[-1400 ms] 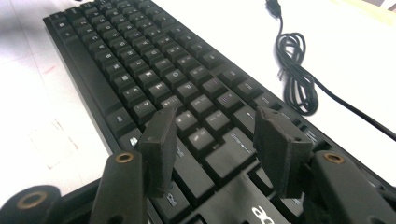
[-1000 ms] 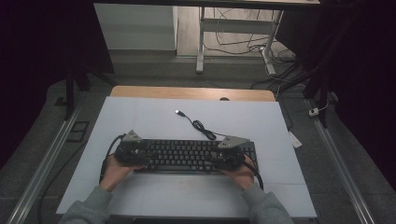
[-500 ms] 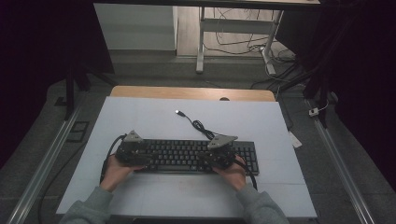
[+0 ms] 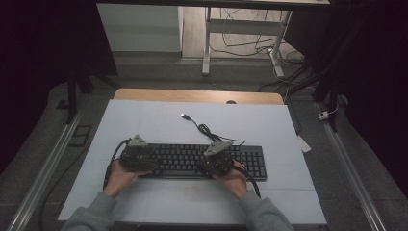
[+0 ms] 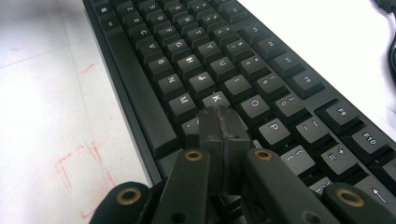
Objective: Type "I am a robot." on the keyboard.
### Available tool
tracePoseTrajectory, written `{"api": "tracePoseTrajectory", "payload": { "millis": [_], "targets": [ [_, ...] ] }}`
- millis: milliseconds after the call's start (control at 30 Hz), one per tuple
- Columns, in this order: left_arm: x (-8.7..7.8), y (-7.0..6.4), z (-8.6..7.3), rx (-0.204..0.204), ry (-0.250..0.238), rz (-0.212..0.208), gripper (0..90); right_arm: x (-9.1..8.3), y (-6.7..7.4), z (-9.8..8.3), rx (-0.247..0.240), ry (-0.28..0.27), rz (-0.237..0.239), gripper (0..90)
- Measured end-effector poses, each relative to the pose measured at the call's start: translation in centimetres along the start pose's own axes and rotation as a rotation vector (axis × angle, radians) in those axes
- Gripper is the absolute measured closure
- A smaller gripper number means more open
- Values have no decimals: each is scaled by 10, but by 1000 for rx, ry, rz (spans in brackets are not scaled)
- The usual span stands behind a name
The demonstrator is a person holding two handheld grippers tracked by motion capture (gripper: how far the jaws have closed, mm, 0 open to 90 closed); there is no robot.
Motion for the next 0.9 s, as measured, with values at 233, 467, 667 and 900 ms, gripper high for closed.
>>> {"api": "tracePoseTrajectory", "payload": {
  "millis": [233, 467, 667, 900],
  "targets": [
    [1, -1, 0, 7, 8, 2, 347, 1, 0, -1, -3, 6, 0, 897],
    [2, -1, 0, 9, 11, 3, 344, 2, 1, -1, -7, 17, -9, 898],
    [2, -1, 0, 10, 9, 5, 344, 3, 2, -2, -18, 18, -21, 898],
    [2, 0, -1, 7, 9, 7, 344, -7, -1, 3, -12, -43, -35, 898]
  ]
}}
Point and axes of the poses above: each handheld gripper's, and its own axes: x roughly forward along the jaws, z roughly out of its top, y roughly to its left, the point moved 3 cm from there along x, roughly forward along the jaws, and after that the axes turned 2 degrees about -y, right-handed, at the moved point
